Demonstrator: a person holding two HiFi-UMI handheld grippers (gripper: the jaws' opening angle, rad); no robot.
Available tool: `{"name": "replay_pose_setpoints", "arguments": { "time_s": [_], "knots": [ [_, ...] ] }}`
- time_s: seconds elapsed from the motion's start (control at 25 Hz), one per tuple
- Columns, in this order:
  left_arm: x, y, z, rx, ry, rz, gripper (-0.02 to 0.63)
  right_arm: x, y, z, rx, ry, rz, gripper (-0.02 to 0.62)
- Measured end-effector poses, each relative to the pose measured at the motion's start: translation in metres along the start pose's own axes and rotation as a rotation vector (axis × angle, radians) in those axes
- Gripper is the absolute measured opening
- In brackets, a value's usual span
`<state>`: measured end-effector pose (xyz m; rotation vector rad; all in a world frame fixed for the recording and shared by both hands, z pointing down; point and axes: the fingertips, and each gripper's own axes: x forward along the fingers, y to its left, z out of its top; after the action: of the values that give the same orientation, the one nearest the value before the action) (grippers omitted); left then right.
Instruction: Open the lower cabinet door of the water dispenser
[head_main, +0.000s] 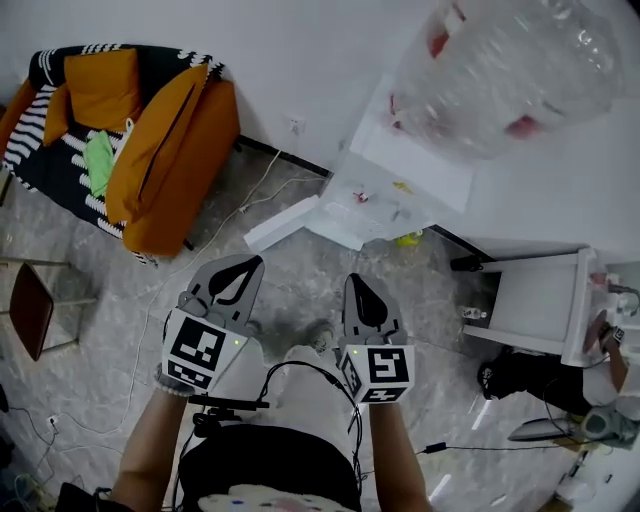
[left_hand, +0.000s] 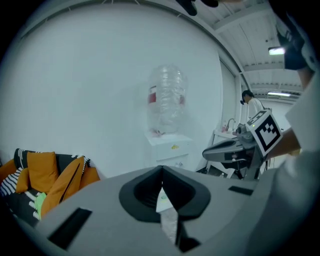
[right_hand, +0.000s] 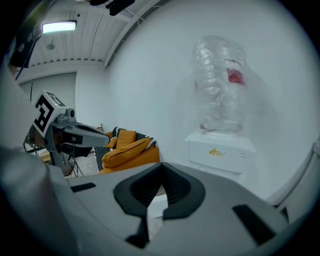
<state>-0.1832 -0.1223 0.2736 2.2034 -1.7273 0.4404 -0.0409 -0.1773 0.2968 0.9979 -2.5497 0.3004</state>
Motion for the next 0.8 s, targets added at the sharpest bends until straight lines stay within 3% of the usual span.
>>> {"name": "replay_pose_setpoints", "arguments": {
  "time_s": [0.4, 0.8],
  "knots": [
    [-0.040, -0.005, 0.030, -0.012, -0.056, -0.033, 0.012, -0.039, 0.017, 0.030, -0.021, -0.054, -0.013, 0.005],
    [-0.070, 0.004, 0.033, -0.024, -0.067, -0.036, 0.012, -0.056, 0.036, 0.041, -0.017, -0.085, -0.017, 0.005]
  ]
}}
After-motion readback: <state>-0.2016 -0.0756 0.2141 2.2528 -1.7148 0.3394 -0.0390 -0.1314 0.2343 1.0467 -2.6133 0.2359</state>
